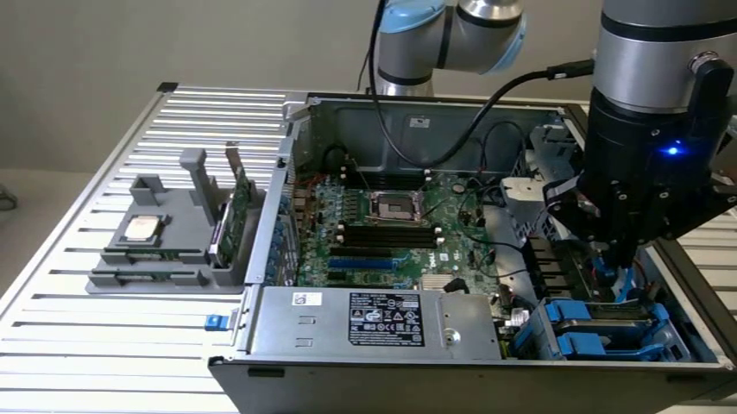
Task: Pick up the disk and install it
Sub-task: 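Insert the disk into the insertion slot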
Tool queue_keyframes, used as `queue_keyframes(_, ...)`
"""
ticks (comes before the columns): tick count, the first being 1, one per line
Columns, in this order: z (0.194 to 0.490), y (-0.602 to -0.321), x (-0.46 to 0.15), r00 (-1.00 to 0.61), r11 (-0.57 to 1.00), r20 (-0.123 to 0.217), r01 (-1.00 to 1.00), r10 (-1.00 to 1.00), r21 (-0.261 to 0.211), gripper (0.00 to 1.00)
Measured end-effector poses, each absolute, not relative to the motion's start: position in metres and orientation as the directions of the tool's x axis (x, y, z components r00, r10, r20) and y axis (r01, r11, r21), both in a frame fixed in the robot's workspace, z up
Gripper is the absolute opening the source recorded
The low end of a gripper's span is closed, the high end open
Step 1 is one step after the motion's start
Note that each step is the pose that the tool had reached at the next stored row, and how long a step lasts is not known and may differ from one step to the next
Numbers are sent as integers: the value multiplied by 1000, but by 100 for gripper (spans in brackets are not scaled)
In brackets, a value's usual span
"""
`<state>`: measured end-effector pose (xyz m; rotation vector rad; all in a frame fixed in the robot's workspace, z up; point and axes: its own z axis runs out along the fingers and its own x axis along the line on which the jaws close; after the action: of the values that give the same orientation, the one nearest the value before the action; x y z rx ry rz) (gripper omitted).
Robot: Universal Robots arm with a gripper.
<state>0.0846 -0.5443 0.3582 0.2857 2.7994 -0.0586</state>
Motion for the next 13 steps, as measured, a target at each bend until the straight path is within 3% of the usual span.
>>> queue_keyframes(13,358,-544,84,-912,961,-333,271,241,-49,17)
